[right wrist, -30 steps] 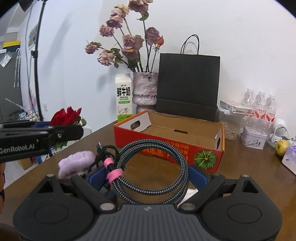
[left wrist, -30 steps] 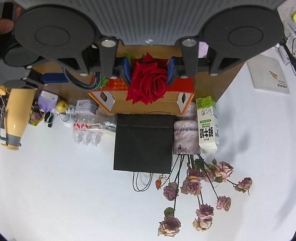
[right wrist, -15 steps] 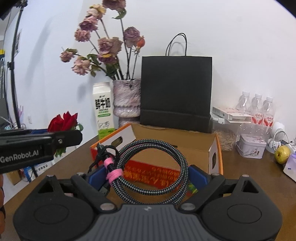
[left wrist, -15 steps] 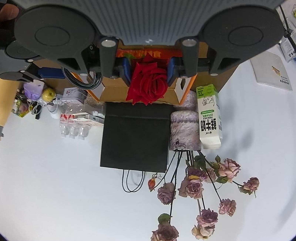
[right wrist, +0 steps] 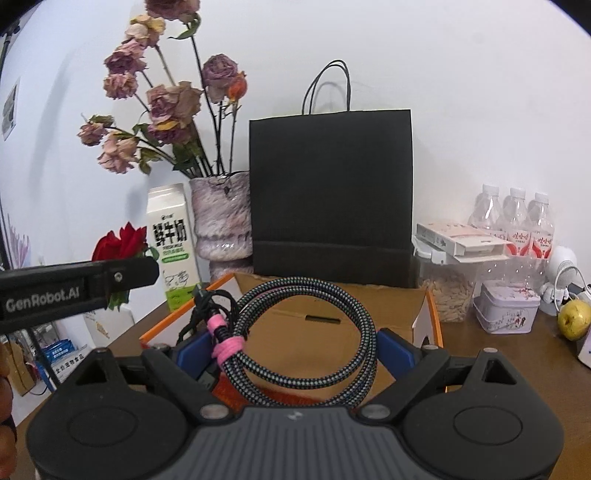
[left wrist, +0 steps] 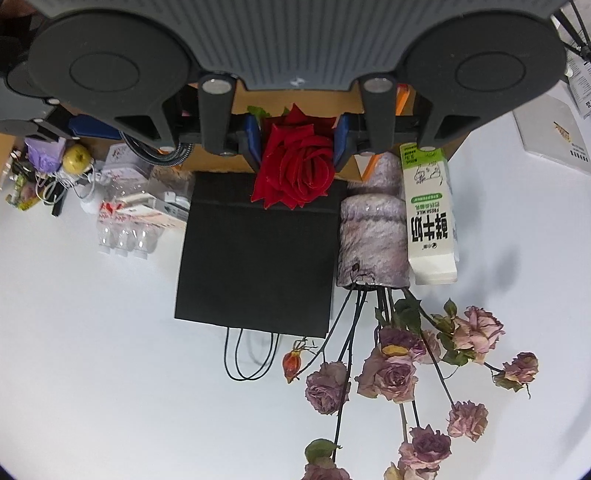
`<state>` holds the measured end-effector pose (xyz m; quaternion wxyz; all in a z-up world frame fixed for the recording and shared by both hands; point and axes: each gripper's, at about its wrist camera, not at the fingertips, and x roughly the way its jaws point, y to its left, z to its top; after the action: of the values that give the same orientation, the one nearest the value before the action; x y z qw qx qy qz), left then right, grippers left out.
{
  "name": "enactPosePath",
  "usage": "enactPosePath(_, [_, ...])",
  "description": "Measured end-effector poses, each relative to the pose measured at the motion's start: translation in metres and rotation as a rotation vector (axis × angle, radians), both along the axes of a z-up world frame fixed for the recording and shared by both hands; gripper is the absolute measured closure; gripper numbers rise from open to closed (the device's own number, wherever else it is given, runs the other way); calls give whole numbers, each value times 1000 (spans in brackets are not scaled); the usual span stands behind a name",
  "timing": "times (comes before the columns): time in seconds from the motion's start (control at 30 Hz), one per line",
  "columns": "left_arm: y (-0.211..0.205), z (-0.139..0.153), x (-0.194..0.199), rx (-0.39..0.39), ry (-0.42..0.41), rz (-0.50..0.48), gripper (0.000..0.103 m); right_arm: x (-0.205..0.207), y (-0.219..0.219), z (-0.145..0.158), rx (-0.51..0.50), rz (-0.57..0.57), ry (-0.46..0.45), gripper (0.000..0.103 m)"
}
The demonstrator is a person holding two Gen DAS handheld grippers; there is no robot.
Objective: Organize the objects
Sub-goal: 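Carry the rose and cable with both tools over the open cardboard box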
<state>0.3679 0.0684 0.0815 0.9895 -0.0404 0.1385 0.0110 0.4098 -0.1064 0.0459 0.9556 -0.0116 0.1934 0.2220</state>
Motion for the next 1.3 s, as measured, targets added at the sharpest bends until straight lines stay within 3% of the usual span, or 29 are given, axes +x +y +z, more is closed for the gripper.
enactPosePath(0.57, [6, -28, 100, 9, 125, 26, 65, 75, 21, -12, -9, -43, 48, 10])
enactPosePath(0.87, [11, -47, 130, 7, 172, 45, 64, 103, 22, -31, -5, -67, 99, 10])
enactPosePath(0.93, [12, -49, 131, 1, 177, 53, 55, 106, 22, -35, -8, -74, 109, 9])
enactPosePath(0.97, [14, -50, 132, -3, 177, 55, 33, 108, 22, -36, -14, -82, 114, 6])
enactPosePath(1.0, [15, -50, 131, -9, 175, 60, 2, 109, 22, -37, -22, -94, 116, 0])
enactPosePath(1.3, [15, -46, 127, 2, 145, 97, 0, 109, 23, -39, -45, -104, 117, 0])
